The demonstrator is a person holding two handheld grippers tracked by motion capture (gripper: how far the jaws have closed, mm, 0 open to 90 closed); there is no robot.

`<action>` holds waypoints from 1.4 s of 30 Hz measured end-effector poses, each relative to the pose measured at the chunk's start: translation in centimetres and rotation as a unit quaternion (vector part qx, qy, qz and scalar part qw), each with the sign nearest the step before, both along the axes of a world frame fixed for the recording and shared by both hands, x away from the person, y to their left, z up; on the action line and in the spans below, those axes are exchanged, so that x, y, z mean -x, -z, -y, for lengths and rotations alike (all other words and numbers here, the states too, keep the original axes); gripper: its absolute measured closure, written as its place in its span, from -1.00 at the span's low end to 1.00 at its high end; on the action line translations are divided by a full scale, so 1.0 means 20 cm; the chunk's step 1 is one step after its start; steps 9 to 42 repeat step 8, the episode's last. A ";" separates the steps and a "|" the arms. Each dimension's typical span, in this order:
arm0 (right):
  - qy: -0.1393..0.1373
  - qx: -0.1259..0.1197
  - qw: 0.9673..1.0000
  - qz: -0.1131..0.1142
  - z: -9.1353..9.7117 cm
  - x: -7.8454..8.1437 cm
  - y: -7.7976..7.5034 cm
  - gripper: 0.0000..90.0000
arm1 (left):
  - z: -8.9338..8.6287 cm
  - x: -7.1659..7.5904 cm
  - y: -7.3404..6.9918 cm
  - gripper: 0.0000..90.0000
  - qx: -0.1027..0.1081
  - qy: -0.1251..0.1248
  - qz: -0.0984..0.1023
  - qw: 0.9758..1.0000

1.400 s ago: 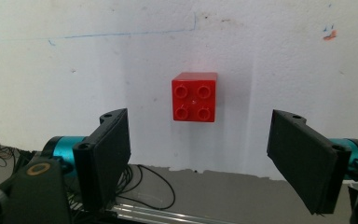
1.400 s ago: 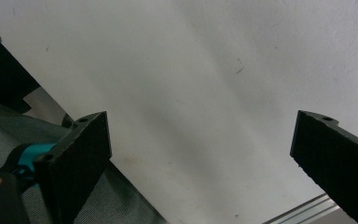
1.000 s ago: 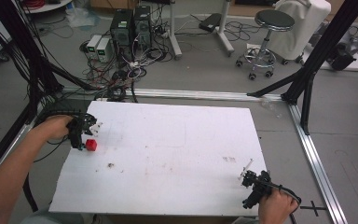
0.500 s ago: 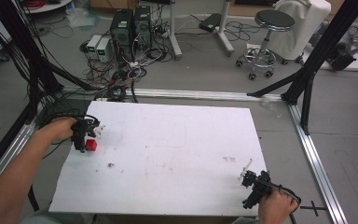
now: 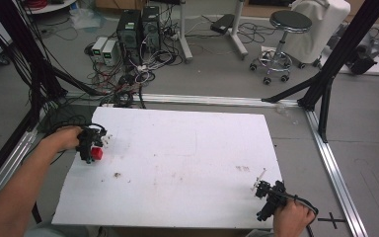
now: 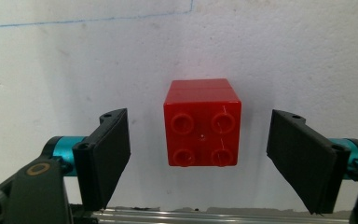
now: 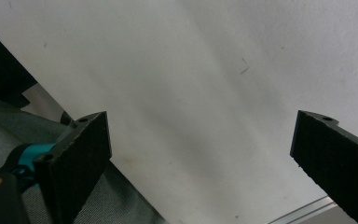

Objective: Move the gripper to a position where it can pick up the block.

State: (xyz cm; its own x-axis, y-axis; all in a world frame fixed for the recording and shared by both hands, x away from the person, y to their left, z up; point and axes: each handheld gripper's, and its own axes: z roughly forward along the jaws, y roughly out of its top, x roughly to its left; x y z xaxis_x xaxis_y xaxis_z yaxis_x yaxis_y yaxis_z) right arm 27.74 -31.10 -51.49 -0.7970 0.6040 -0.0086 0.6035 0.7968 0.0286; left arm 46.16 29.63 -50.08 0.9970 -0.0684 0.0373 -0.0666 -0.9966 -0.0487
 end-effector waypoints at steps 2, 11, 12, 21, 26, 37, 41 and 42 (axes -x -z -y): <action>-0.003 0.001 1.000 0.000 0.00 0.00 0.00 -0.90 | 0.00 0.00 0.00 -0.51 0.001 0.000 -0.001 1.000; -0.003 -0.002 1.000 0.005 0.00 0.00 0.00 -0.90 | 0.00 0.01 -0.03 -0.51 0.006 -0.001 0.001 1.000; -0.003 -0.002 1.000 0.005 0.00 0.00 0.00 -0.90 | 0.00 0.01 -0.03 -0.51 0.006 -0.001 0.001 1.000; -0.003 -0.002 1.000 0.005 0.00 0.00 0.00 -0.90 | 0.00 0.01 -0.03 -0.51 0.006 -0.001 0.001 1.000; -0.003 -0.002 1.000 0.005 0.00 0.00 0.00 -0.90 | 0.00 0.01 -0.03 -0.51 0.006 -0.001 0.001 1.000; -0.003 -0.002 1.000 0.005 0.00 0.00 0.00 -0.90 | 0.00 0.01 -0.03 -0.51 0.006 -0.001 0.001 1.000; -0.003 -0.002 1.000 0.005 0.00 0.00 0.00 -0.90 | 0.00 0.01 -0.03 -0.51 0.006 -0.001 0.001 1.000; -0.003 -0.002 1.000 0.005 0.00 0.00 0.00 -0.90 | 0.00 0.01 -0.03 -0.51 0.006 -0.001 0.001 1.000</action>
